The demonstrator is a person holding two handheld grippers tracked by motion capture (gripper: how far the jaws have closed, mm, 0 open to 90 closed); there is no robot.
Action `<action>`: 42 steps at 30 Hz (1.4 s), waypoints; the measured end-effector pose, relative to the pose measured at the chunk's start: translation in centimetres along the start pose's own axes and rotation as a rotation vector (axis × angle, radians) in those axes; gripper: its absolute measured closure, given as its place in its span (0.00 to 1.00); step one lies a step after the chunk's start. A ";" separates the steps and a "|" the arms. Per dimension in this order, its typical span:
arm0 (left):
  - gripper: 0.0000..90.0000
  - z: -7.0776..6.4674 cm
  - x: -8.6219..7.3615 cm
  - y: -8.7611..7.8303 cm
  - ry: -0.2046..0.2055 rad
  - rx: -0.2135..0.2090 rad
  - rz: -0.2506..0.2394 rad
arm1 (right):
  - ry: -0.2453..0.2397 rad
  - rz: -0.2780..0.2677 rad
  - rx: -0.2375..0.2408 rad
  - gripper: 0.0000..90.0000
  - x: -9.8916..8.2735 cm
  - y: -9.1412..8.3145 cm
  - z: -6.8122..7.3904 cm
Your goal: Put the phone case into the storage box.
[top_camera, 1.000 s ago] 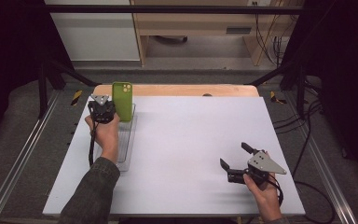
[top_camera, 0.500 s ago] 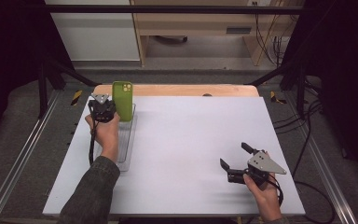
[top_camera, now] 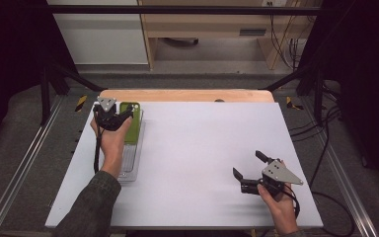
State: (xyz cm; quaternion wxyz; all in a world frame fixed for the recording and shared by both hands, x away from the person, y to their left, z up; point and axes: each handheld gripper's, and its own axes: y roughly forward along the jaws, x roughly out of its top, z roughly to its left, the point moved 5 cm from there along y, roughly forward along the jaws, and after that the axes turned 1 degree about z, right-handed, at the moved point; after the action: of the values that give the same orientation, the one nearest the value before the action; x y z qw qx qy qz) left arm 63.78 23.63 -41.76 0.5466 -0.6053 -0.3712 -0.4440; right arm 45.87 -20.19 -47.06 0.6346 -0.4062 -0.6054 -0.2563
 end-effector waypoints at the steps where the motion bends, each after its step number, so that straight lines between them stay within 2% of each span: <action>1: 0.34 -0.1 0.1 -0.1 -0.002 -0.012 -0.002 | -0.001 0.000 0.000 0.03 0.0 0.0 0.0; 7: 0.23 -0.2 0.5 -0.8 -0.003 -0.042 -0.015 | -0.001 -0.001 -0.001 0.03 0.0 0.0 0.0; 10: 0.17 -0.4 0.6 -1.0 -0.008 -0.070 -0.020 | 0.000 -0.002 -0.003 0.03 0.0 0.0 0.0; 15: 0.09 -0.9 0.8 -1.4 0.006 -0.116 -0.029 | -0.002 -0.001 -0.002 0.03 0.0 0.0 0.0; 22: 0.06 -1.6 1.4 -2.2 0.007 -0.156 -0.069 | -0.002 -0.003 -0.003 0.03 0.1 -0.1 0.0; 42: 0.04 -3.2 1.9 -3.4 0.007 -0.242 -0.085 | -0.002 -0.003 -0.003 0.03 0.1 -0.1 0.0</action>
State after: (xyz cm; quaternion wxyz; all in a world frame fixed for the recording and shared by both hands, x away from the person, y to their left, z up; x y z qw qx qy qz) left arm 60.77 20.80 -38.81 0.4515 -0.6490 -0.3382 -0.5103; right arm 45.79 -20.23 -46.95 0.6328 -0.4066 -0.6064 -0.2578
